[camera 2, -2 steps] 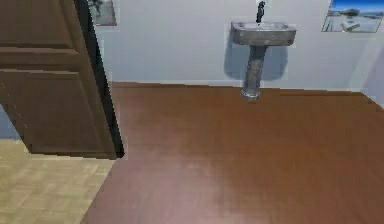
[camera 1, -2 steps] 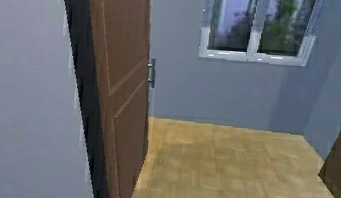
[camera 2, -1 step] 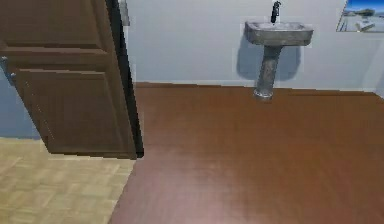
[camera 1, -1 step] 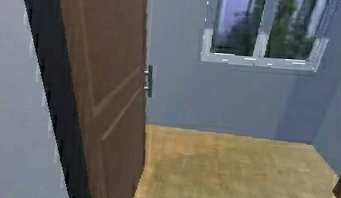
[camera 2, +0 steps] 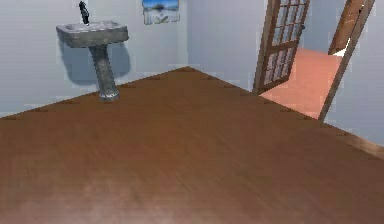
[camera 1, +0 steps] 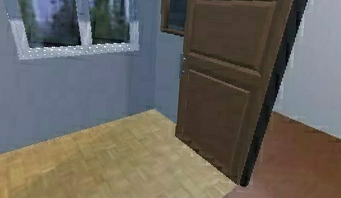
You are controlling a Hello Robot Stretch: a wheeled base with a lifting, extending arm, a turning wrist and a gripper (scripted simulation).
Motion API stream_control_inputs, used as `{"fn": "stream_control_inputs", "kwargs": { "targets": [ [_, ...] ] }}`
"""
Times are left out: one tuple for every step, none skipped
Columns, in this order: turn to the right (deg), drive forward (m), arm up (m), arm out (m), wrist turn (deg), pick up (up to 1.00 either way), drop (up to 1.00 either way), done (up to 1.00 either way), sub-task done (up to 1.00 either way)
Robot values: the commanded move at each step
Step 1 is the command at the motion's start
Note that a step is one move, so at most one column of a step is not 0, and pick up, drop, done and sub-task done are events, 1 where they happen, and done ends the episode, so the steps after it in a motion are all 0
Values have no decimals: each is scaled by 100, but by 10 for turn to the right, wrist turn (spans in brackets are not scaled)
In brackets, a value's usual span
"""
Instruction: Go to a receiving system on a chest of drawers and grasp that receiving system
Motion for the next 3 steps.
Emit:
{"fn": "stream_control_inputs", "kwargs": {
  "targets": [
    [0,30,0,0,0,0,0,0,0],
    [-330,0,0,0,0,0,0,0,0],
    [0,100,0,0,0,0,0,0,0]
  ]
}}
